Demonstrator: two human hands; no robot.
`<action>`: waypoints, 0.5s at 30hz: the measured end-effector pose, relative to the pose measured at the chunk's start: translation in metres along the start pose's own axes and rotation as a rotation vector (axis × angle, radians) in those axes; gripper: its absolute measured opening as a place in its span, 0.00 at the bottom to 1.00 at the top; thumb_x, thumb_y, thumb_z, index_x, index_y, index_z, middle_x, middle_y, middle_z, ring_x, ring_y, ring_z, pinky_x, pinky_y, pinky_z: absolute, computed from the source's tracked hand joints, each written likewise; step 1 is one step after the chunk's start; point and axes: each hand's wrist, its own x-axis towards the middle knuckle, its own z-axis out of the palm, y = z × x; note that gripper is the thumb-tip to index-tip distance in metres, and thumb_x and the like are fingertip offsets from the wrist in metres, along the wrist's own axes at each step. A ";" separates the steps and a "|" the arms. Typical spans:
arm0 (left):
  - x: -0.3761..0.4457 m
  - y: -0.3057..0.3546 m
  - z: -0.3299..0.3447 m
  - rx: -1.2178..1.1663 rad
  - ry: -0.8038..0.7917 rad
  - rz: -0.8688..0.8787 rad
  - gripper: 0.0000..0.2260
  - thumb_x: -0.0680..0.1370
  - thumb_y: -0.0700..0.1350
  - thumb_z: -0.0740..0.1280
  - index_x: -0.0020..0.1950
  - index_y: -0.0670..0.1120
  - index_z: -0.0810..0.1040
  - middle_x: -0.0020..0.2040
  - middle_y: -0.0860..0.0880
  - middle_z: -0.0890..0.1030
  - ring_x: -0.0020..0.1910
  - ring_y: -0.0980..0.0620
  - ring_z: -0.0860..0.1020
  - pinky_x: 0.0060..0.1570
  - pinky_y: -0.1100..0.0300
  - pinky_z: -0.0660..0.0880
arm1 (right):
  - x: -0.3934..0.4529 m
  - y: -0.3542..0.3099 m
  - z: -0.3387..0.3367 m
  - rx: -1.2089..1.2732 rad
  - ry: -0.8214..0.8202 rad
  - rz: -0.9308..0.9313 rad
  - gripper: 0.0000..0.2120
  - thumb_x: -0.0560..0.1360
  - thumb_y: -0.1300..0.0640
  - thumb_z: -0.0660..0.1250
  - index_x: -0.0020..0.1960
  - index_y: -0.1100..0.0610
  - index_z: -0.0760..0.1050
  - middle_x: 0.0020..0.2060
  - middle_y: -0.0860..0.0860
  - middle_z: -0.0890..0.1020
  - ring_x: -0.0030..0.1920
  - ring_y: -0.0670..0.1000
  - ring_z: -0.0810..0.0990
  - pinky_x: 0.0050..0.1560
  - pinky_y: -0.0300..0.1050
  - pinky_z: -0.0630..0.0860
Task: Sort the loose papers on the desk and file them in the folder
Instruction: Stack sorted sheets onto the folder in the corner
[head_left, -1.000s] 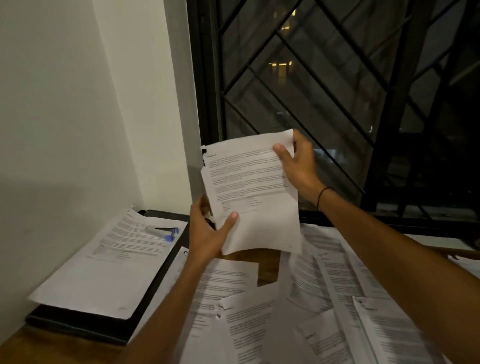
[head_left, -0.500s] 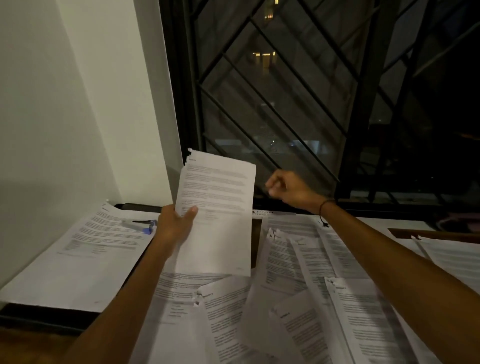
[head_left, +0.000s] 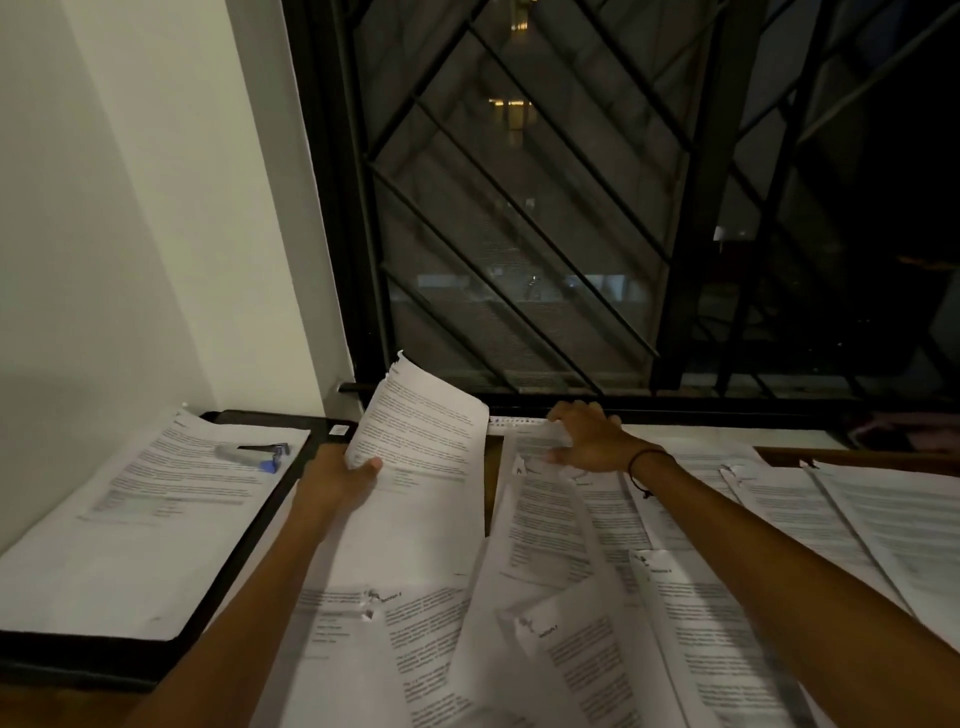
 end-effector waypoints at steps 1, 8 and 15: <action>0.000 0.000 0.000 0.004 -0.006 0.000 0.15 0.79 0.48 0.71 0.62 0.41 0.82 0.55 0.44 0.85 0.50 0.45 0.83 0.51 0.49 0.80 | 0.001 0.001 0.000 -0.030 -0.007 0.029 0.30 0.76 0.42 0.71 0.73 0.50 0.65 0.67 0.53 0.72 0.69 0.56 0.67 0.71 0.59 0.62; -0.001 0.000 0.002 0.047 -0.029 0.026 0.14 0.80 0.48 0.70 0.62 0.42 0.82 0.57 0.43 0.85 0.53 0.44 0.83 0.50 0.51 0.79 | 0.008 0.015 0.002 0.048 -0.039 0.115 0.32 0.75 0.48 0.74 0.73 0.49 0.64 0.69 0.54 0.70 0.73 0.58 0.64 0.74 0.64 0.54; -0.001 -0.004 -0.001 -0.063 -0.036 0.027 0.15 0.80 0.49 0.71 0.62 0.42 0.82 0.54 0.44 0.84 0.50 0.45 0.82 0.49 0.52 0.79 | 0.026 0.018 -0.004 0.213 0.270 0.083 0.07 0.78 0.58 0.71 0.41 0.54 0.77 0.46 0.51 0.82 0.58 0.56 0.77 0.66 0.60 0.57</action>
